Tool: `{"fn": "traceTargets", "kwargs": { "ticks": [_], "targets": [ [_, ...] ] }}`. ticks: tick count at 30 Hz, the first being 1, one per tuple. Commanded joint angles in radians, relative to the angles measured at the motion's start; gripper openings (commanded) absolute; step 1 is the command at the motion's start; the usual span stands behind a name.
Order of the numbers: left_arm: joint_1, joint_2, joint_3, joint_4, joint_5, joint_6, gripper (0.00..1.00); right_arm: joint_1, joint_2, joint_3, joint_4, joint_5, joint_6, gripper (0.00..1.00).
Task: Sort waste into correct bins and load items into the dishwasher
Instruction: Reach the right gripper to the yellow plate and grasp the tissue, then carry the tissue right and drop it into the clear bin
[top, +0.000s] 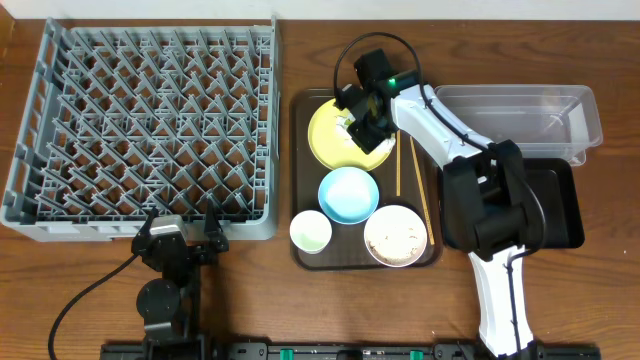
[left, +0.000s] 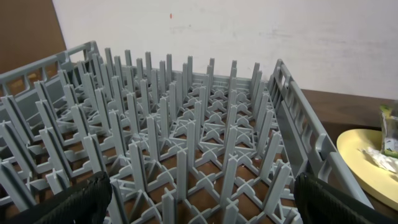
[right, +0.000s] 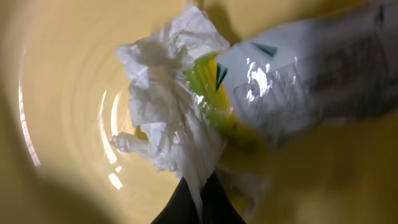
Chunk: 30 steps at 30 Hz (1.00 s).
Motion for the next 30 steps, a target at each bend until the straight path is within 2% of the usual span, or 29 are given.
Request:
{"fn": "traceTargets", "kwargs": {
  "ticks": [1, 9, 15, 18, 22, 24, 30],
  "targets": [
    [0.004, -0.002, -0.013, -0.040, 0.007, 0.006, 0.94, 0.010, -0.127, 0.006, -0.042, -0.007, 0.093, 0.01],
    [0.004, -0.002, -0.013, -0.040, 0.007, 0.006, 0.94, -0.016, -0.420, 0.006, -0.104, 0.016, 0.145, 0.01],
    [0.004, -0.002, -0.013, -0.040, 0.007, 0.006, 0.94, -0.090, -0.533, 0.006, -0.158, 0.027, 0.163, 0.01],
    [0.004, -0.002, -0.013, -0.040, 0.007, 0.006, 0.94, -0.130, -0.547, 0.006, -0.196, 0.044, 0.203, 0.01],
    [0.004, -0.002, -0.013, -0.040, 0.007, 0.006, 0.94, -0.202, -0.534, 0.005, -0.233, 0.189, 0.433, 0.01],
    [0.004, -0.002, -0.013, -0.040, 0.007, 0.006, 0.94, -0.245, -0.521, 0.004, -0.238, 0.221, 0.504, 0.01],
    [0.004, -0.002, -0.013, -0.040, 0.006, 0.006, 0.94, -0.349, -0.446, 0.004, -0.239, 0.212, 0.601, 0.03]
  ]
}}
